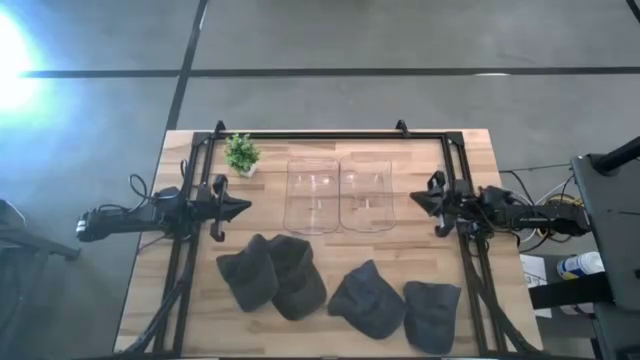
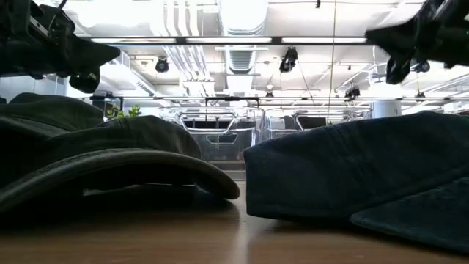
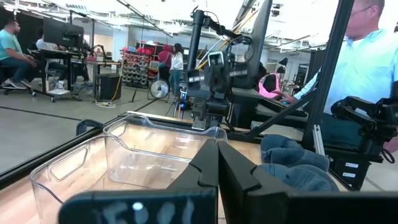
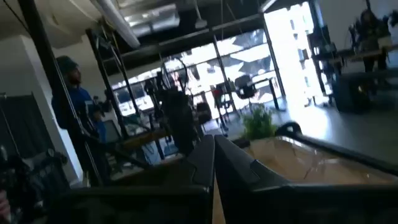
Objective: Pick & Place hat
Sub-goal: Put the right blue cap into the right transparent bin
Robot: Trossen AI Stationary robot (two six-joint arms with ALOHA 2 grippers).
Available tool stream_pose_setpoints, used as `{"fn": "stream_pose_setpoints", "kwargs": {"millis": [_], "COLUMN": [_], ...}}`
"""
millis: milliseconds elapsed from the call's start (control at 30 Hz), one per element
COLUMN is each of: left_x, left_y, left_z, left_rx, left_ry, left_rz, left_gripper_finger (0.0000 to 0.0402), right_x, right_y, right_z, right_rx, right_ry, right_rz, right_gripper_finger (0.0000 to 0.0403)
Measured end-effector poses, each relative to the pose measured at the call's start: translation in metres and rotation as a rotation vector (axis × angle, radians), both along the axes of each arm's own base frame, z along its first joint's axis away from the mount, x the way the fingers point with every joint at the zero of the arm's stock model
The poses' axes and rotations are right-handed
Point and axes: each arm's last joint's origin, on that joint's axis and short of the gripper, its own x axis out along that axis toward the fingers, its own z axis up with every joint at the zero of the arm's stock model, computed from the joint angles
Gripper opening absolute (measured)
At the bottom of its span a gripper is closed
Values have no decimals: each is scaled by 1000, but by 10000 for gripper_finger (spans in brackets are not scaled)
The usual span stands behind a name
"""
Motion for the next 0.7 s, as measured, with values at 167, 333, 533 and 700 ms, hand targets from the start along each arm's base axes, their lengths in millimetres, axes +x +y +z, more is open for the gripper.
{"fn": "stream_pose_setpoints", "kwargs": {"millis": [167, 333, 533, 700], "left_x": [0, 0, -1, -1], "left_y": [1, 2, 3, 3], "left_z": [0, 0, 6, 7], "left_rx": [-188, -378, -584, -635], "left_ry": [-21, -46, -135, -155], "left_rz": [25, 29, 10, -2], "left_gripper_finger": [0, 0, 0, 0], "right_x": [3, 5, 11, 18], "right_y": [-1, -2, -1, 2], "right_z": [-3, 12, 63, 103], "right_rx": [48, 53, 40, 72], "right_ry": [40, 46, 76, 358], "right_rz": [-22, -43, -7, 82], "right_gripper_finger": [9, 9, 9, 9]}}
